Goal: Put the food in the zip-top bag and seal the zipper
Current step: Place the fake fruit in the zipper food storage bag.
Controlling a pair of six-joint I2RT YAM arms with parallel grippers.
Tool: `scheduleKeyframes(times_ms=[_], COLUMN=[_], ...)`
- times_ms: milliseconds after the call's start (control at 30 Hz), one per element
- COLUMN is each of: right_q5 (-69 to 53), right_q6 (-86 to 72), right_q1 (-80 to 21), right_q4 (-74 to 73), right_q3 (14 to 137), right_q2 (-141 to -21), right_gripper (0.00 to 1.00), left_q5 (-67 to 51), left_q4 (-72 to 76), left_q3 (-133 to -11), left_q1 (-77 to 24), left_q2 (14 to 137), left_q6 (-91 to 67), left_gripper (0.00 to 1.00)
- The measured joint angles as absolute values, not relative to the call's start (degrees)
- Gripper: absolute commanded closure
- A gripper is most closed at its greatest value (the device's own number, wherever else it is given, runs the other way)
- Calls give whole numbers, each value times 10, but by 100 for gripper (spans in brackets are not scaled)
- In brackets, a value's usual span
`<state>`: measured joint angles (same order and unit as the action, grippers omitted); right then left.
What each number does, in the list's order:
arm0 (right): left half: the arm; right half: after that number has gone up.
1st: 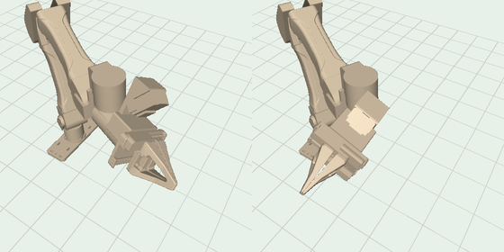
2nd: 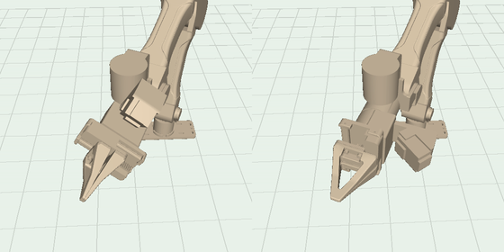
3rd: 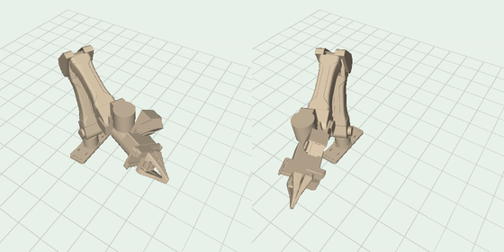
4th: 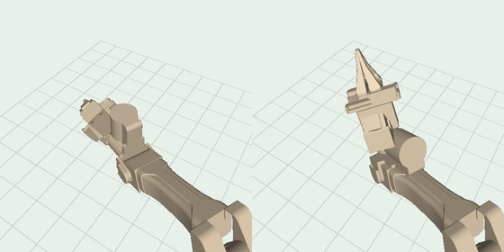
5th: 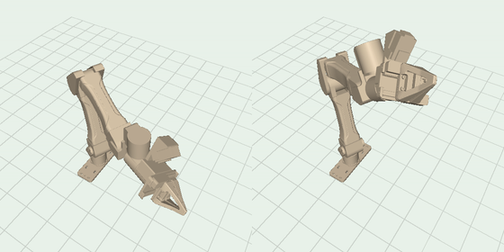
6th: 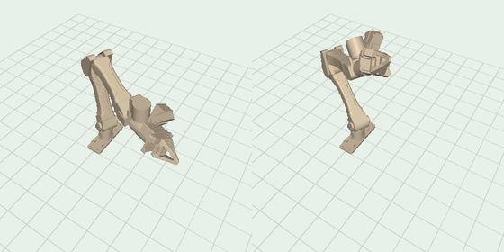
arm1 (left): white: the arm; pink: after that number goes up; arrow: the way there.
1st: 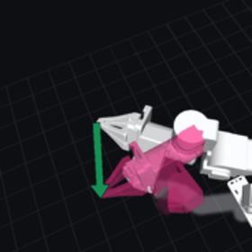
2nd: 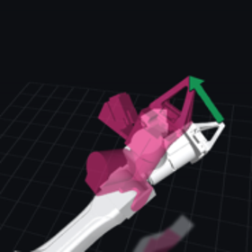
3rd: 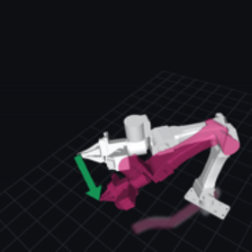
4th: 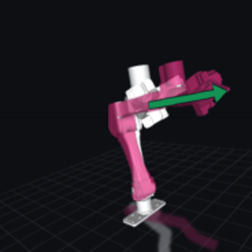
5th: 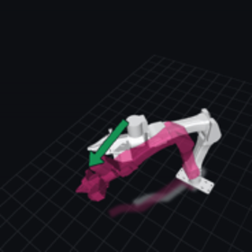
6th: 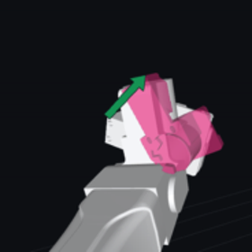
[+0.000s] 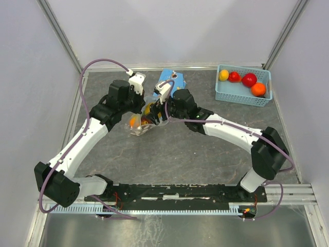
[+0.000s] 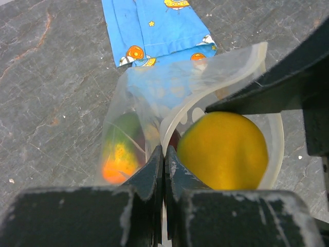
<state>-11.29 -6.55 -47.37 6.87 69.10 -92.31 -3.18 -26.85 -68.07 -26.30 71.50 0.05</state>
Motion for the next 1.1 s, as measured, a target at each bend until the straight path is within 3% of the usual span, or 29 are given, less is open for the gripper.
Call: scheduleKeyframes(times_ms=[233, 733, 1100], right_q5=[-56, 10, 37], right_q6=[-65, -65, -65], right_q1=[-474, -474, -474], right_q4=[90, 250, 261], right_q3=[709, 695, 695], right_q2=[-970, -1035, -1047], right_gripper=[22, 3, 2], left_q5=[-37, -51, -49], left_q4=[-269, -266, -265], left_q3=[-681, -681, -681], left_q1=[-263, -261, -260], left_q2=[715, 715, 715], left_q6=[1, 0, 0], left_gripper=[97, 97, 97])
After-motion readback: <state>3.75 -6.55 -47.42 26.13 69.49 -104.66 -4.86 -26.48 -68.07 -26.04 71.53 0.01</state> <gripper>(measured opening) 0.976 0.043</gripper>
